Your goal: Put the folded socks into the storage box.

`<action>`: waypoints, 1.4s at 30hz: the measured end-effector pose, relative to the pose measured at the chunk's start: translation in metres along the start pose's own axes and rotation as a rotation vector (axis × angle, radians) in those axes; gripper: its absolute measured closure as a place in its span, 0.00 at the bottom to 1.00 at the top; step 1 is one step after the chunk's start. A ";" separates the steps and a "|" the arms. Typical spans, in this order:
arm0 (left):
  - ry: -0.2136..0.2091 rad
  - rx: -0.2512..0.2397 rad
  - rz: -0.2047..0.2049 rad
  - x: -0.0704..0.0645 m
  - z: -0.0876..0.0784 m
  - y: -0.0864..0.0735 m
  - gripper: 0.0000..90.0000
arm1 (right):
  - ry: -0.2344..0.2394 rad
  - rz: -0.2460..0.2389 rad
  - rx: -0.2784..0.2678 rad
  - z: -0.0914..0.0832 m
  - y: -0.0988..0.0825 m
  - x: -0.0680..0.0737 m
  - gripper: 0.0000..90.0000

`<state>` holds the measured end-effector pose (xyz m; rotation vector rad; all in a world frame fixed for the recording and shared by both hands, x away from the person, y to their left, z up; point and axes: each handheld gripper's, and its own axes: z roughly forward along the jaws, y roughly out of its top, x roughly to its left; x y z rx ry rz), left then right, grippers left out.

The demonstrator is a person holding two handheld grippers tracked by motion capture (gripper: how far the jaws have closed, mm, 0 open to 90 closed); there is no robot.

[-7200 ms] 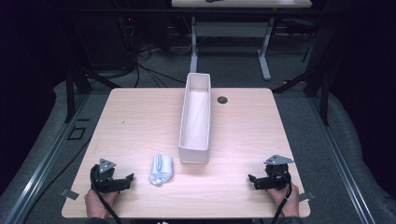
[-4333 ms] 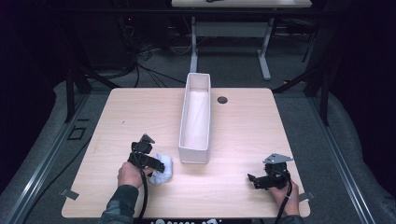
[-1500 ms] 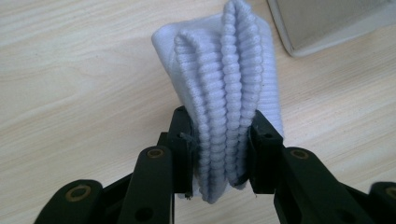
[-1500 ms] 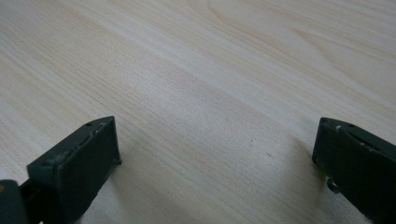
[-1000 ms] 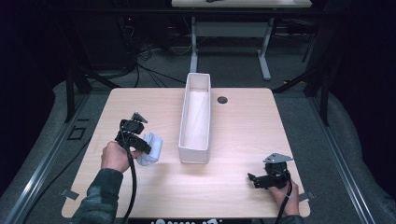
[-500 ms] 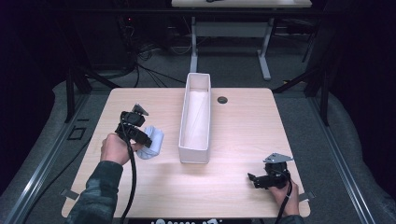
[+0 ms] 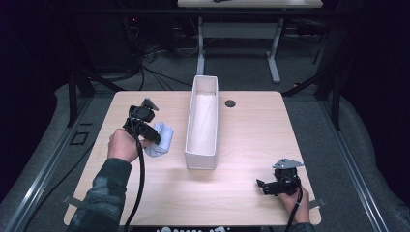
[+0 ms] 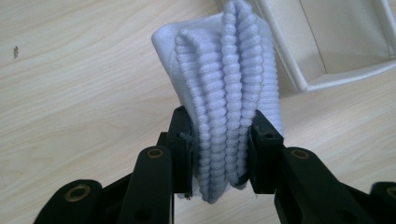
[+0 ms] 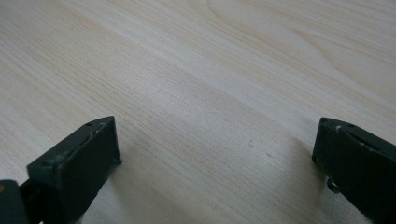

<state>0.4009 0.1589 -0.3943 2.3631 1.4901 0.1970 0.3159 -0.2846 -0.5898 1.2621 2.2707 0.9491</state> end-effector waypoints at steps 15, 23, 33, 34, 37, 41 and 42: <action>0.013 -0.019 0.019 -0.011 -0.010 0.022 0.75 | 0.001 0.002 0.001 0.000 0.000 0.000 0.00; 0.012 -0.015 0.038 -0.020 -0.010 0.033 0.75 | 0.001 0.002 0.001 0.000 0.000 0.000 0.00; 0.012 -0.014 0.061 -0.032 -0.009 0.045 0.75 | 0.001 -0.002 0.010 -0.001 0.000 0.000 0.00; 0.010 -0.013 0.066 -0.034 -0.009 0.047 0.75 | 0.000 0.000 0.008 -0.001 0.000 0.000 0.00; 0.010 -0.009 0.074 -0.039 -0.008 0.051 0.75 | 0.001 -0.002 0.009 -0.001 0.000 0.000 0.00; 0.009 -0.004 0.077 -0.043 -0.006 0.054 0.75 | -0.001 -0.001 0.009 -0.001 0.000 0.000 0.00; 0.009 0.002 0.083 -0.044 -0.005 0.055 0.75 | -0.001 -0.001 0.009 -0.001 0.000 0.000 0.00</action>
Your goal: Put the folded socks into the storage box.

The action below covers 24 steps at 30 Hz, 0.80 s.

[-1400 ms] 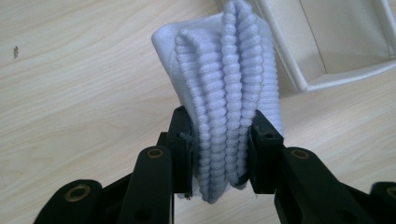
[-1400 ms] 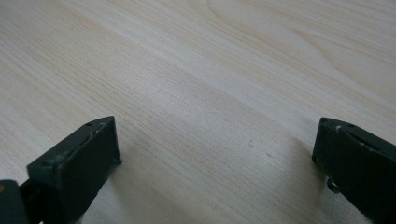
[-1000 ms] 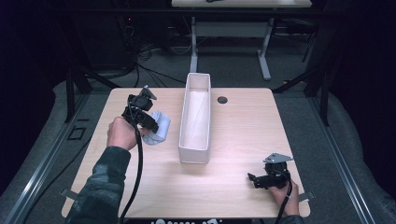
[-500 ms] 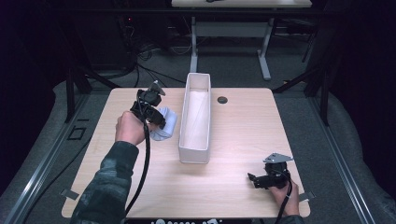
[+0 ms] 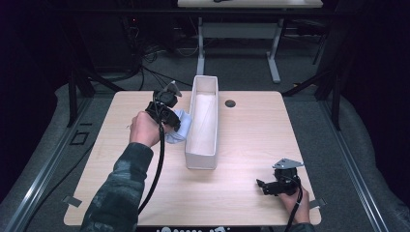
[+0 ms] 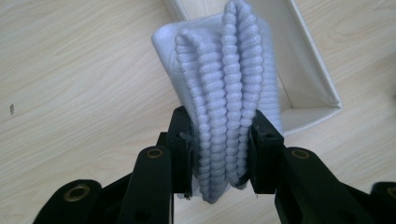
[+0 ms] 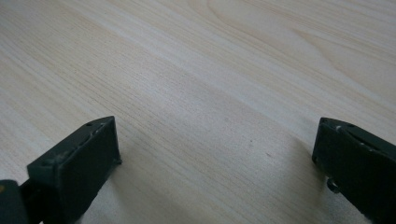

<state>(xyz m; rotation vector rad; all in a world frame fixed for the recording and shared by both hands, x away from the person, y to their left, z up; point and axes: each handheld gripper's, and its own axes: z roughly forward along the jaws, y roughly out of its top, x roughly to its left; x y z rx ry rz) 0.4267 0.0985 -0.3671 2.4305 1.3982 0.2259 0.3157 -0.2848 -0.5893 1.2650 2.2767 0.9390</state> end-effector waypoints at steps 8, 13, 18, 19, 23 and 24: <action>0.003 0.010 0.011 -0.010 0.006 0.009 0.75 | 0.002 -0.001 0.002 0.000 0.000 0.000 0.00; 0.003 0.021 0.022 -0.015 0.010 0.013 0.75 | -0.001 -0.002 0.003 0.000 0.000 0.000 0.00; -0.002 0.023 0.032 -0.023 0.016 0.018 0.75 | 0.002 -0.001 0.001 0.000 0.000 0.000 0.00; 0.002 0.029 0.038 -0.024 0.017 0.019 0.75 | 0.002 -0.001 0.001 0.000 0.000 0.000 0.00; 0.002 0.032 0.041 -0.030 0.021 0.022 0.75 | 0.002 -0.001 0.001 0.000 0.000 0.000 0.00; -0.002 0.032 0.041 -0.031 0.023 0.022 0.75 | 0.002 -0.001 0.001 0.000 0.000 0.000 0.00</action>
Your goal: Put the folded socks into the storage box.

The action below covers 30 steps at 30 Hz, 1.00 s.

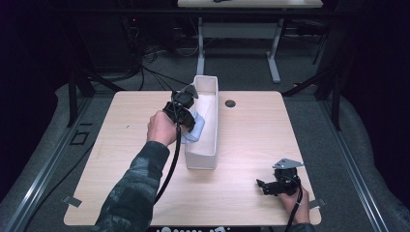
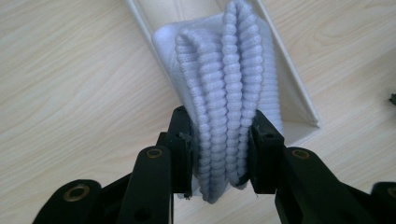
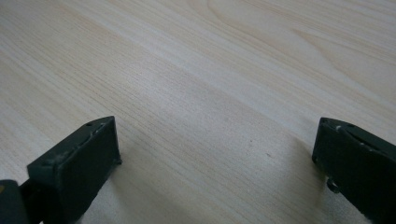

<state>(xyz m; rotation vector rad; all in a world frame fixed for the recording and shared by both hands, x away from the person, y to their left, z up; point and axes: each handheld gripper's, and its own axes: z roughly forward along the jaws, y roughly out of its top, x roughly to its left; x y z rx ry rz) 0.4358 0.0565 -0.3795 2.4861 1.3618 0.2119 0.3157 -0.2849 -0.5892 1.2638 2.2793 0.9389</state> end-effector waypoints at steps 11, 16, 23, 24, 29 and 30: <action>-0.011 0.013 0.010 -0.014 0.017 0.008 0.75 | 0.000 0.000 0.001 0.000 0.000 0.000 0.00; -0.005 0.019 0.015 -0.018 0.021 0.009 0.75 | 0.000 0.002 -0.002 0.000 0.000 0.000 0.00; -0.016 0.031 -0.004 -0.018 0.033 0.008 0.75 | 0.000 0.000 0.001 0.000 0.000 0.000 0.00; -0.015 0.036 -0.009 -0.017 0.037 0.007 0.75 | 0.000 0.000 0.000 0.000 0.000 0.000 0.00; -0.009 0.045 -0.010 -0.018 0.044 0.007 0.75 | -0.002 -0.001 0.002 0.000 0.000 0.000 0.00; -0.008 0.047 -0.011 -0.019 0.045 0.007 0.75 | -0.001 -0.001 0.001 0.000 0.000 0.000 0.00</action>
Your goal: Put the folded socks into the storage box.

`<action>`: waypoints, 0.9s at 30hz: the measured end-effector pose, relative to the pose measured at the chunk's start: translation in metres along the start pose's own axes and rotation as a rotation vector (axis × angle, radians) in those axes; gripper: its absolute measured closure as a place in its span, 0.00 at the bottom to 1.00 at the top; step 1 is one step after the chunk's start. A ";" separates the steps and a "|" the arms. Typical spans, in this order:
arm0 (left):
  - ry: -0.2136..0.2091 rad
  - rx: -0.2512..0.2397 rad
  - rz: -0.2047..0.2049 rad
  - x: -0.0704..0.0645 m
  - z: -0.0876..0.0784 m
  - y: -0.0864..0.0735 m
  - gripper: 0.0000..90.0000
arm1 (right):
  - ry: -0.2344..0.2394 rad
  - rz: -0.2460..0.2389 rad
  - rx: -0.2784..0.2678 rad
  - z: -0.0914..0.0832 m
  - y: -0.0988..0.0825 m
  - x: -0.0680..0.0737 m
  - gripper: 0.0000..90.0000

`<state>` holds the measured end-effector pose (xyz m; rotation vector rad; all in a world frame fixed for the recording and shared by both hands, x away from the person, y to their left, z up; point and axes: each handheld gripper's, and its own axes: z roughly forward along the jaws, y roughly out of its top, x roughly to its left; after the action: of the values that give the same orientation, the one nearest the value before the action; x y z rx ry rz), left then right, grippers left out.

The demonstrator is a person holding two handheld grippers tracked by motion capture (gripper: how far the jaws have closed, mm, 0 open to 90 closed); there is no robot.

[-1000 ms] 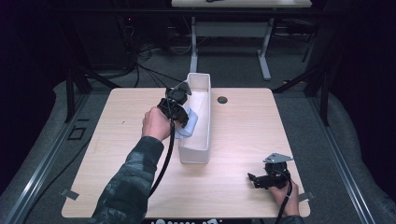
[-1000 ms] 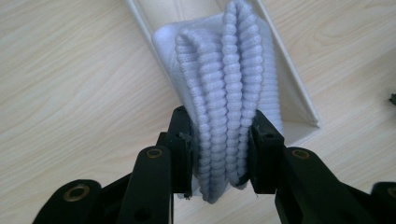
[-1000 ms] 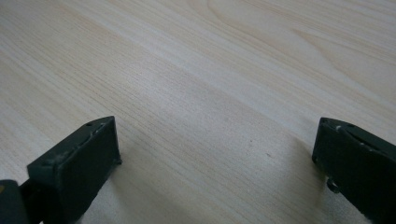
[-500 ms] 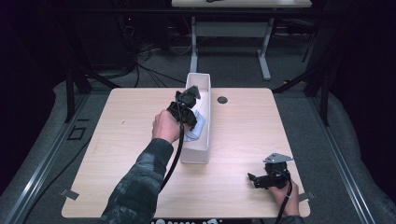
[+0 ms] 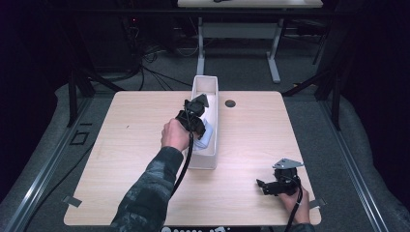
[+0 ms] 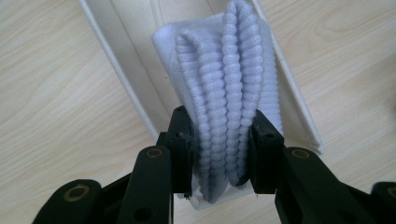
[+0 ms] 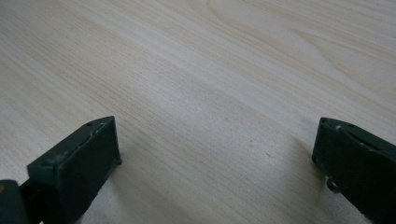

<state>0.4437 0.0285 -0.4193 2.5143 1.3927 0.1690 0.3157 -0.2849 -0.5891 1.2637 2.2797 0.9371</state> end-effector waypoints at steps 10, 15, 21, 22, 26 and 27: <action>0.015 0.027 -0.002 -0.007 0.014 0.000 0.75 | 0.001 0.001 -0.001 0.000 0.000 0.000 0.00; 0.026 0.045 0.005 -0.014 0.025 -0.001 0.74 | 0.000 0.002 -0.010 0.001 0.000 0.000 0.00; 0.033 0.054 0.002 -0.016 0.030 -0.002 0.73 | 0.000 0.003 -0.010 0.001 0.000 0.000 0.00; 0.038 0.056 0.002 -0.016 0.031 -0.002 0.73 | 0.000 0.002 -0.010 0.001 0.000 0.000 0.00; 0.059 0.067 -0.003 -0.018 0.035 -0.003 0.73 | 0.000 0.003 -0.010 0.001 0.000 0.000 0.00; 0.063 0.070 0.002 -0.018 0.037 -0.003 0.72 | 0.000 0.002 -0.010 0.001 0.000 0.000 0.00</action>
<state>0.4394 0.0085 -0.4550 2.5881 1.4440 0.2048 0.3159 -0.2846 -0.5898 1.2617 2.2714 0.9481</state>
